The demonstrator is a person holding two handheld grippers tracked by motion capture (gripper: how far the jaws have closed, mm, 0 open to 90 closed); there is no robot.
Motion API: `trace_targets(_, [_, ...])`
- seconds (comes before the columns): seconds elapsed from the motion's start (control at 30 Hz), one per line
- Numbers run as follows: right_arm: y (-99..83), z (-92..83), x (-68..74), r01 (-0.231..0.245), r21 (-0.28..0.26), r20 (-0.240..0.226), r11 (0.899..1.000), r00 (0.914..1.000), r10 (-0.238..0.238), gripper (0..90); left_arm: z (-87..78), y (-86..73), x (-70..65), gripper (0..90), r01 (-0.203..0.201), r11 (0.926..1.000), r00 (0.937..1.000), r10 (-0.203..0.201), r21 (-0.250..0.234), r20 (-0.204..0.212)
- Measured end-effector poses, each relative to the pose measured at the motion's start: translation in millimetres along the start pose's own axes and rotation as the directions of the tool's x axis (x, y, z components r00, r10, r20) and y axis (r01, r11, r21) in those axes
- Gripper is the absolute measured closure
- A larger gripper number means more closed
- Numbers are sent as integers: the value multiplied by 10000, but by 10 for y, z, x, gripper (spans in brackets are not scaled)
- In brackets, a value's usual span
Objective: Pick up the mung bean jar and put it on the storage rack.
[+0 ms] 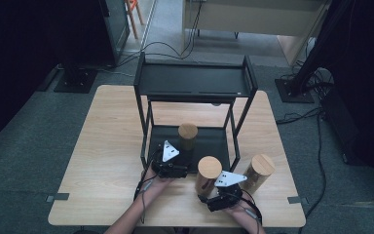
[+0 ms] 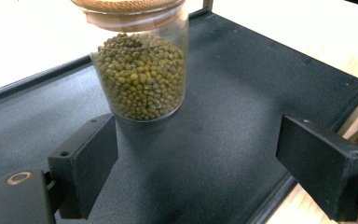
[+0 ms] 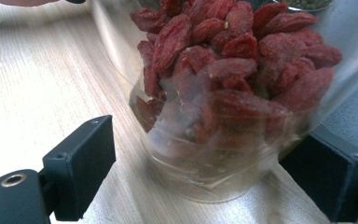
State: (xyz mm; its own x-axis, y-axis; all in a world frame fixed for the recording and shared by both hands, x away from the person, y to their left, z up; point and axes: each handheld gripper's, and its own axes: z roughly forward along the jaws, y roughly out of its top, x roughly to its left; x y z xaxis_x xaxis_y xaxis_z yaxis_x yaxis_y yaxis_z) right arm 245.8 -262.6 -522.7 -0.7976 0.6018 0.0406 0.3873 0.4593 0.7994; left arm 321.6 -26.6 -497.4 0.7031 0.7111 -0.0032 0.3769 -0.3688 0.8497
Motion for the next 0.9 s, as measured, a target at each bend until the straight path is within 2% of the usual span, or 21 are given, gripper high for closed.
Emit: trace_targets(0.9, [1,2,2,2,18,-6,10000,10000,-2,116,-104,-117,-48,129,-150,9999,9998,150,37,135])
